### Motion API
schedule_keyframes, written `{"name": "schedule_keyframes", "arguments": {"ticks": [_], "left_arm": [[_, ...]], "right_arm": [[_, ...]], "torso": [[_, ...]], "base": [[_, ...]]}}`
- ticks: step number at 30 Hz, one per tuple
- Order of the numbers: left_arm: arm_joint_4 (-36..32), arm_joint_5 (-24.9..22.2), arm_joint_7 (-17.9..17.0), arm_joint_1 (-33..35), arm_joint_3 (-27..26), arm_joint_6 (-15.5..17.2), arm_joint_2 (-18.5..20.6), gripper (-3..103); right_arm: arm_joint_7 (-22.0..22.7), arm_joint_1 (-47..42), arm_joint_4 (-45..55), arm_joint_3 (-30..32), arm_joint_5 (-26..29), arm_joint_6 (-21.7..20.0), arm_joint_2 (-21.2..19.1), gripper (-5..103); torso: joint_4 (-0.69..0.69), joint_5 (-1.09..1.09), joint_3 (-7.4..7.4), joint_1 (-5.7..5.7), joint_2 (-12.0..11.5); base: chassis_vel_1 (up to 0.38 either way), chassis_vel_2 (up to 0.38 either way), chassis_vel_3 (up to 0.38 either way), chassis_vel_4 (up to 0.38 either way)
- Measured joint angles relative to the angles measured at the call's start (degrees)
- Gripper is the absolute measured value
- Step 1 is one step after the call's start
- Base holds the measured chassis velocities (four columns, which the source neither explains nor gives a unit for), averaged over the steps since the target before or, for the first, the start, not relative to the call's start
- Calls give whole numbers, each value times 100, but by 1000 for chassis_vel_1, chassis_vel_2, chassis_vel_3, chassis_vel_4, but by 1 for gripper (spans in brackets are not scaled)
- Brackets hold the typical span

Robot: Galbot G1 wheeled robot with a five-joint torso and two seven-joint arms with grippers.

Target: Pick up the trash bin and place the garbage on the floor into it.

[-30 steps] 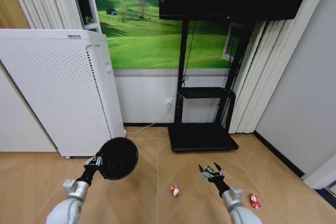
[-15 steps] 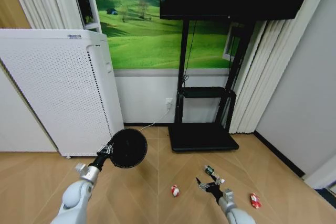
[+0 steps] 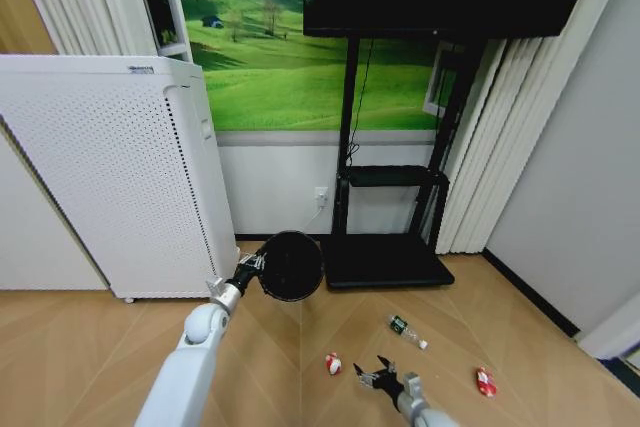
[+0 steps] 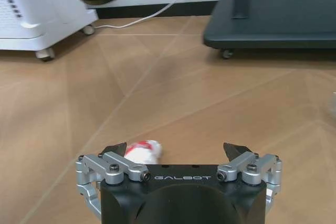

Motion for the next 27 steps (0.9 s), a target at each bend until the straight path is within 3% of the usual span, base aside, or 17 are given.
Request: {"name": "schedule_keyframes", "arguments": {"ticks": [9,27], "left_arm": [[-88,160,-49,119,75,12,48,7],[-226,232,-86,240,111,44,112,7]], "right_arm": [[-103,391,-495,-382,-197,33,178,100],[-14,1100,-1647,-337,-498,314,485,100]], "torso": [[1,0,0,0,0],[0,0,0,0,0]], "base": [[0,0,0,0],[0,0,0,0]]}}
